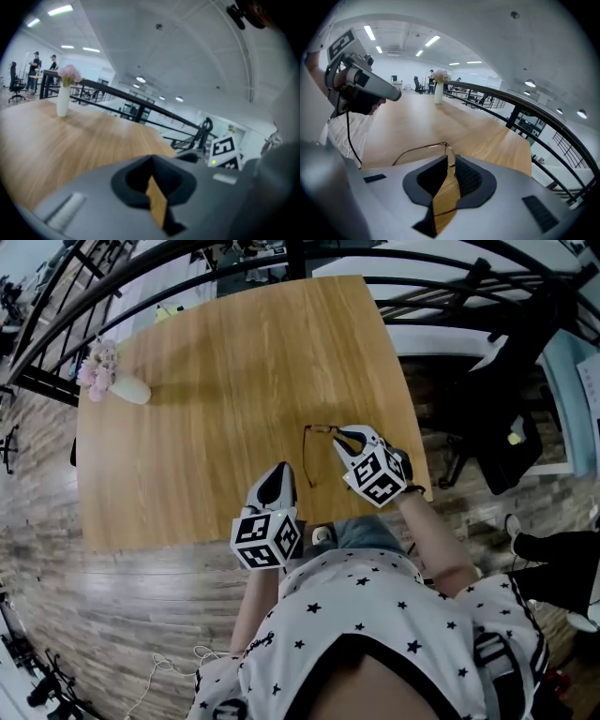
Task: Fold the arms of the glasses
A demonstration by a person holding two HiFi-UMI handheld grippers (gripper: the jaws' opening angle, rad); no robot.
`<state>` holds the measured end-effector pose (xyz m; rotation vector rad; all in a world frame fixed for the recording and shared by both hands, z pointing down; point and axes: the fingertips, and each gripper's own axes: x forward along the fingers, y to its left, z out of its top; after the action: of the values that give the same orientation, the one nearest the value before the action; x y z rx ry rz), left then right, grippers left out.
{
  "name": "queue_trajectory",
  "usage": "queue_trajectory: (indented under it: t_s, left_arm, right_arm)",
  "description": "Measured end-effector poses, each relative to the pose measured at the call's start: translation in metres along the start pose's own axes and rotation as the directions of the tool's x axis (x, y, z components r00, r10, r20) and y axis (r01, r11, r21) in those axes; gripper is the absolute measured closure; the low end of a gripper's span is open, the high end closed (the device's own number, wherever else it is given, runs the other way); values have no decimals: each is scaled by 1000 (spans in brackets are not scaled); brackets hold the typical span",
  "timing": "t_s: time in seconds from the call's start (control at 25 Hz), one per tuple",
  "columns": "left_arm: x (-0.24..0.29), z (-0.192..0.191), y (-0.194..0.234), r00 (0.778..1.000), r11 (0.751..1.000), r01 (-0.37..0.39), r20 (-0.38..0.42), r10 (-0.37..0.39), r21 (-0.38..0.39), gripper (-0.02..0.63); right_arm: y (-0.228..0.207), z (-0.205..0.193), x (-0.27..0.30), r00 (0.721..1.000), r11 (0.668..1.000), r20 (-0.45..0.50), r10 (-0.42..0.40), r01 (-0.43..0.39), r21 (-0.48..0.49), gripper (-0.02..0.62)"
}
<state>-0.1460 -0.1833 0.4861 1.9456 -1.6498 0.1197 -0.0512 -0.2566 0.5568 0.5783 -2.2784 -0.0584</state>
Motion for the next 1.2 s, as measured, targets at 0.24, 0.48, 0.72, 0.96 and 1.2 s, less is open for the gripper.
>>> queue_trajectory:
  t_s: [0.24,0.48,0.72,0.96,1.2]
  left_arm:
    - [17,-3,2,1000,1000,-3,-24,3,5,600]
    - [29,-1,5,1000,1000,-7,-29,7,-1,600]
    - [36,0,7,999,1000,-4,-38,4,5,600]
    - [40,2,7,999,1000,-4,-37,4,7,600]
    - [38,3,11,999,1000,-11,-39,11,3,600]
  right_arm:
    - [-4,-13,26,994,990,-93,54,-66,-121,574]
    - [-7,-20,44,980,970,-166,107,-140,-199,574]
    - [-5,-26,53,959,944,-234,159,-217,-247,574]
    - [-8,-27,57,942,918,-281,185,-268,-294,574]
    - [-5,-27,62,924,898,-314,218,-316,-306,574]
